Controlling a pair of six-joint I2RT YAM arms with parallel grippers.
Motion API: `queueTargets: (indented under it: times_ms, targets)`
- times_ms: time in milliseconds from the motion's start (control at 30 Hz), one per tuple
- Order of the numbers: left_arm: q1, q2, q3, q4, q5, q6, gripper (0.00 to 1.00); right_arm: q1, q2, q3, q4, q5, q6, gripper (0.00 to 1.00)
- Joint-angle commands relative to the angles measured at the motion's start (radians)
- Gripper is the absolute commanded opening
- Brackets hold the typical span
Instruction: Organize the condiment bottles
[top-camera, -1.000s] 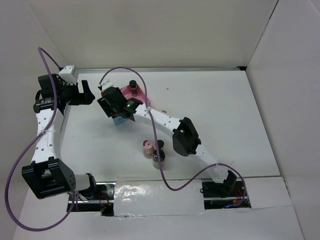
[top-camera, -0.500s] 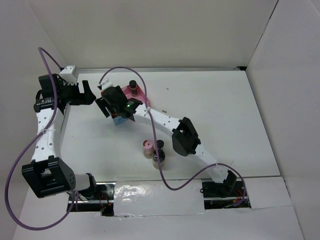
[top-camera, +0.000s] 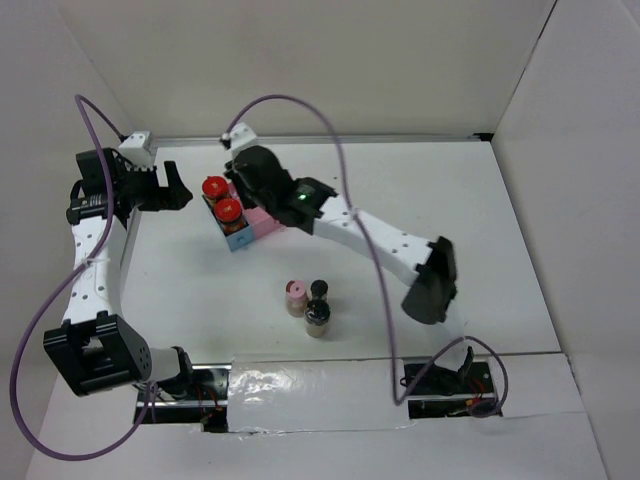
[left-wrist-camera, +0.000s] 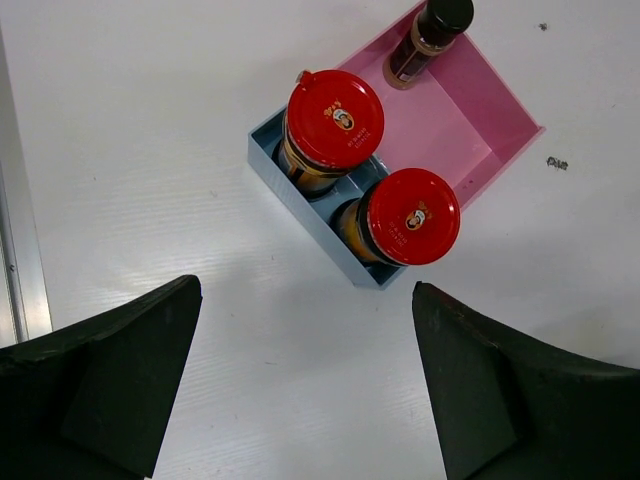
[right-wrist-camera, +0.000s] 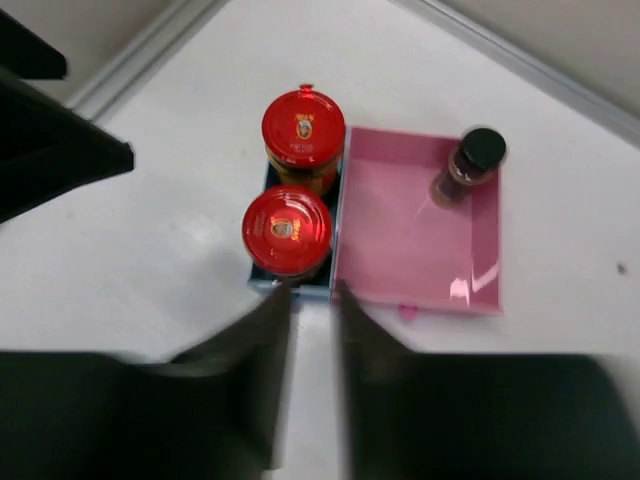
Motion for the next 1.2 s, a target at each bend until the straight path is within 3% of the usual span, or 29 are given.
queueTargets:
  times_ms: [0, 67, 200, 267, 333, 500, 567, 833, 1167]
  targets:
    - [0.006, 0.001, 0.04, -0.001, 0.039, 0.001, 0.99, 0.013, -0.276, -0.187, -0.002, 0.053, 0.064, 0.15]
    - [0.006, -0.002, 0.047, -0.005, 0.042, 0.002, 0.99, 0.013, -0.403, -0.342, -0.04, 0.05, 0.095, 0.09]
    - [0.009, -0.005, 0.063, -0.016, 0.053, 0.008, 0.99, 0.007, -0.57, -0.6, -0.177, 0.022, 0.201, 0.8]
    - [0.014, -0.006, 0.063, -0.018, 0.06, 0.005, 0.99, 0.01, -0.606, -0.675, -0.241, -0.002, 0.271, 0.85]
    - [0.02, -0.006, 0.058, -0.013, 0.073, 0.002, 0.99, 0.01, -0.639, -0.767, -0.258, -0.057, 0.331, 0.85]
    - [0.023, -0.005, 0.032, -0.001, 0.082, 0.001, 0.99, 0.02, -0.652, -0.844, -0.26, -0.104, 0.402, 0.64]
    - [0.024, -0.005, 0.027, 0.001, 0.093, 0.001, 0.99, 0.022, -0.65, -0.874, -0.263, -0.084, 0.426, 0.61]
    - [0.021, -0.009, 0.026, 0.004, 0.094, 0.002, 0.99, 0.037, -0.595, -0.938, -0.252, -0.099, 0.431, 0.67]
    - [0.023, -0.015, 0.024, 0.001, 0.093, 0.005, 0.99, 0.024, -0.546, -0.953, -0.211, -0.083, 0.408, 0.66]
